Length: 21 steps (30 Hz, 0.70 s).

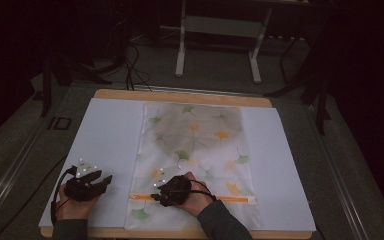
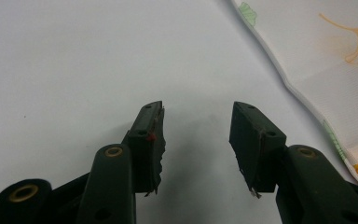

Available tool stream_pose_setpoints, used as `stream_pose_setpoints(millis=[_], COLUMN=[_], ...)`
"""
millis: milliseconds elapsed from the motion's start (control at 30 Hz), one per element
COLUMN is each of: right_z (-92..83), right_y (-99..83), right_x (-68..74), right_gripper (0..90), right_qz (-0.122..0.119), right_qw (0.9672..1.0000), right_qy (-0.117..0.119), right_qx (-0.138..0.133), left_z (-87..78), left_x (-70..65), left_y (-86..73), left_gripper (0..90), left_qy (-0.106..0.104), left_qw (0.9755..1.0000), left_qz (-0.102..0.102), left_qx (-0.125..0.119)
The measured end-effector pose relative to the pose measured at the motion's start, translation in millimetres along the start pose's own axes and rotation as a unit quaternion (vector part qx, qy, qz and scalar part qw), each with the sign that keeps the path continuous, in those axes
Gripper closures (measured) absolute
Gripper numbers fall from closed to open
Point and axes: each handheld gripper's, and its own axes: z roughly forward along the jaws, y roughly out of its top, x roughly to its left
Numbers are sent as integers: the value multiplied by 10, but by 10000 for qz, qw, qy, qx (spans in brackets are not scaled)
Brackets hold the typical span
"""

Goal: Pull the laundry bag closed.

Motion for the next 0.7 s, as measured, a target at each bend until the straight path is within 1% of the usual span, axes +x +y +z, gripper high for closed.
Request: stream_pose_setpoints(millis=[67, 200, 367, 433, 533, 600, 667, 700], right_z=[19, 58, 90, 102, 131, 157, 176, 188], right_y=[20, 59, 109, 137, 178, 201, 214, 222], right_x=[16, 51, 74, 86, 104, 114, 129, 139], right_gripper=[631, 641, 645, 655, 695, 722, 731, 732], right_qz=[18, -52, -64, -87, -97, -93, -127, -146], right_qw=[10000, 10000, 9999, 9999, 9999, 9999, 9998, 9998], right_qy=[0, 51, 83, 96, 118, 105, 181, 164], right_qx=[-7, -13, -63, -63, -77, -32, -16, -1], left_z=[-1, 1, 7, 9, 9, 8, 8, 8], left_x=[1, 4, -2, -2, -2, -1, 0, 1], left_y=[0, -1, 0, 0, 0, -1, -2, -2], left_gripper=[547, 547, 548, 549, 550, 549, 550, 550], left_qy=[-5, -14, -23, -25, -28, -25, -25, -25], left_qw=[10000, 10000, 10000, 10000, 10000, 10000, 10000, 10000], left_qz=[-5, -2, -12, -11, -12, -11, -14, -12], left_qx=[-1, 8, 14, 24, 27, 24, 17, 18])
